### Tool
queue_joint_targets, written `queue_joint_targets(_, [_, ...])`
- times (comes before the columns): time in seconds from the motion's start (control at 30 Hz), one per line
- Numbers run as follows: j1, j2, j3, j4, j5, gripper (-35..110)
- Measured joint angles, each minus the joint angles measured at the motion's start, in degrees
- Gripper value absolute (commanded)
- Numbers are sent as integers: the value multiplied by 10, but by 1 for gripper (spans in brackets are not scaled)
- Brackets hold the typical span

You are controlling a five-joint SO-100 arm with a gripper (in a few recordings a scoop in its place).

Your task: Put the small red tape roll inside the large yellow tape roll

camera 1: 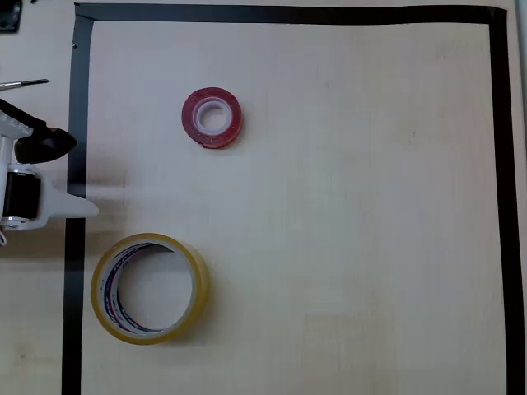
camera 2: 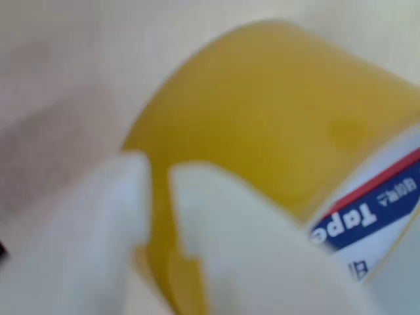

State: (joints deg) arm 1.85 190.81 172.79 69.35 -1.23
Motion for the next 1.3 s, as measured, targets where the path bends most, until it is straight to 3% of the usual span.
queue_joint_targets(0.13, [10,-52,-37,7,-33,0])
queue_joint_targets(0.33, [-13,-368,-269,35,-77,0])
queue_joint_targets(0.53, [-17,-435,-342,40,-80,1])
queue_joint_targets(0.63, [-25,-505,-424,61,-84,14])
queue_joint_targets(0.97, [-167,-737,-674,95,-110,24])
queue_joint_targets(1.3, [-243,-913,-700,25,-127,23])
